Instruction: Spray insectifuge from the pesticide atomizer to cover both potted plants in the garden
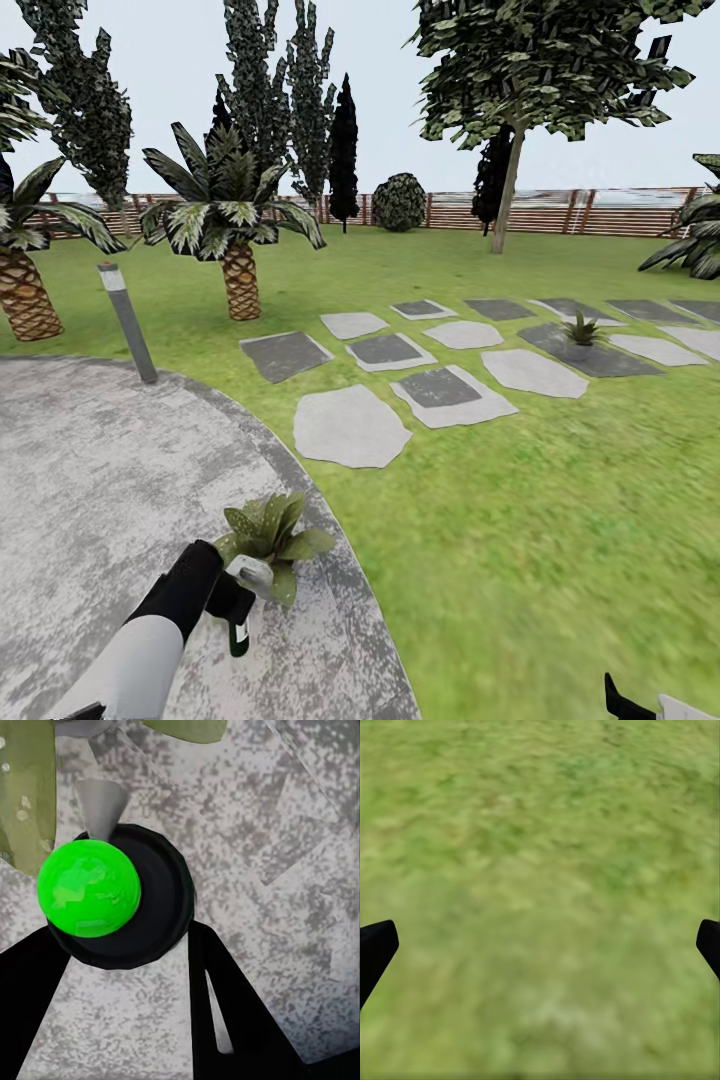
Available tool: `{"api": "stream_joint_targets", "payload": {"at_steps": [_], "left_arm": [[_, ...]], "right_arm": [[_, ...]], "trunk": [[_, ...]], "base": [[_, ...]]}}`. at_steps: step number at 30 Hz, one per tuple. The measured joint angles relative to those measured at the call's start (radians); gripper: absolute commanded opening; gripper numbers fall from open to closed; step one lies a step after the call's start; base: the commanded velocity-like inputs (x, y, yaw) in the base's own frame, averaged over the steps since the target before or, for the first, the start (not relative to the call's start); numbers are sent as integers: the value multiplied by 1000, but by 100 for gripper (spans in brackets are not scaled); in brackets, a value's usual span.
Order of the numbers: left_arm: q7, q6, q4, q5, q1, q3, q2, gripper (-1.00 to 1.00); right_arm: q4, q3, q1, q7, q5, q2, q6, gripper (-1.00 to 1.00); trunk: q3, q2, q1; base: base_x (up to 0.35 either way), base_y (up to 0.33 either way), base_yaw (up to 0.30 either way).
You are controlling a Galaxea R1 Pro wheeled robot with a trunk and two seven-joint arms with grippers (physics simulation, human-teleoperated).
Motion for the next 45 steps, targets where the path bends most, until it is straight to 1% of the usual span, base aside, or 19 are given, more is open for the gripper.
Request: {"api": "stream_joint_targets", "payload": {"at_steps": [2,4,5,7,8,10,17,21,32,38,45], "left_arm": [[-2,2,0,-2,-9,0,7,-100],[-4,2,-10,-4,-12,3,20,-100],[-4,4,-22,-3,-12,4,26,-100],[-5,14,-76,-3,-10,13,33,-100],[-6,31,-93,-3,-6,23,32,-100],[-5,45,-102,1,-1,28,29,-100],[-4,49,-101,-1,1,24,22,-100],[-4,48,-95,-3,1,23,21,-100],[-3,48,-92,-5,2,23,18,-100],[-3,48,-93,-10,2,23,18,-100],[-3,49,-93,-13,2,23,19,-100]], "right_arm": [[0,0,0,0,0,0,0,100],[0,0,0,0,0,0,0,100],[0,0,0,0,0,0,0,100],[0,0,1,0,0,0,0,100],[0,0,0,0,0,0,0,100],[0,0,0,0,0,0,0,100],[0,0,0,0,0,0,0,100],[0,0,0,0,0,0,0,100],[-1,0,0,0,0,0,0,100],[-1,0,0,0,0,0,1,100],[-1,0,0,0,0,0,1,100]], "trunk": [[0,0,0],[0,0,0],[0,0,0],[0,0,0],[0,0,0],[0,0,0],[2,0,0],[3,0,0],[3,0,0],[3,0,0],[3,0,0]], "base": [[0,0,0],[0,0,0],[0,0,4],[0,0,95],[0,0,207],[0,0,244],[0,0,259],[100,-89,70],[171,-226,12],[70,-269,232],[-153,-251,276]]}}
